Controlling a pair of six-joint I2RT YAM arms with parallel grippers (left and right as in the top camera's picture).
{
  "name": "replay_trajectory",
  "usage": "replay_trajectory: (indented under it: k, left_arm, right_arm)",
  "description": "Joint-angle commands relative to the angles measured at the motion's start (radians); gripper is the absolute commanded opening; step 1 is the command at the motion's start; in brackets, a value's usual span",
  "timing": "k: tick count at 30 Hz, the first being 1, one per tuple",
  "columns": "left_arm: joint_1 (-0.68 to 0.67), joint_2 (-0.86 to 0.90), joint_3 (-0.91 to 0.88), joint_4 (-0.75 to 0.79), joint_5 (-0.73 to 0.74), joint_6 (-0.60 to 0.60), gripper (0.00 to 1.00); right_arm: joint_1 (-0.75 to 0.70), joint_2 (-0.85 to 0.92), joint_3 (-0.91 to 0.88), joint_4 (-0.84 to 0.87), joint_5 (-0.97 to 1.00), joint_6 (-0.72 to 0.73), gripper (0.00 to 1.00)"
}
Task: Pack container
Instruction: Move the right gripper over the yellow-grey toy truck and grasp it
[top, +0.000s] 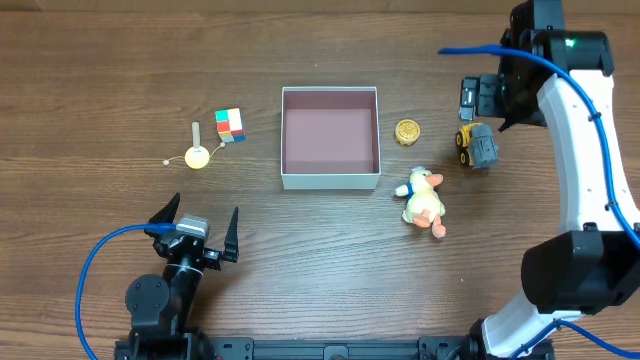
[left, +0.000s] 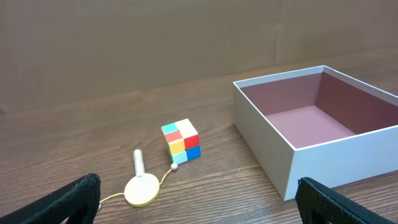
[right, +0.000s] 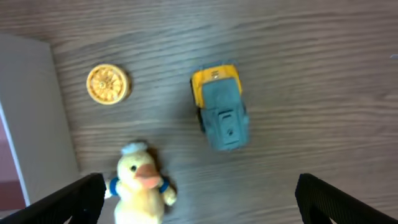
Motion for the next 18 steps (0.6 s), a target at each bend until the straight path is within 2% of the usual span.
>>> replay_trajectory:
  k: [1,5,8,10,18]
  left_arm:
    - [0.005,-0.009,-0.005,0.000,0.008,0.019,1.00]
    - [0.005,-0.009,-0.005,0.000,0.008,0.019,1.00]
    - [0.005,-0.009,-0.005,0.000,0.008,0.019,1.00]
    - [0.005,-0.009,-0.005,0.000,0.008,0.019,1.00]
    - [0.005,-0.009,-0.005,0.000,0.008,0.019,1.00]
  right_arm:
    - [0.002,0.000,0.026,0.037,0.041,-0.019,1.00]
    - [0.002,0.000,0.024,0.011,0.037,-0.023,1.00]
    - [0.001,0.000,-0.008,0.010,0.025,-0.140,1.00]
    - [-0.023,0.006,-0.043,0.046,-0.084,-0.200,1.00]
    - [-0.070,0.008,-0.109,0.125,-0.095,-0.214,1.00]
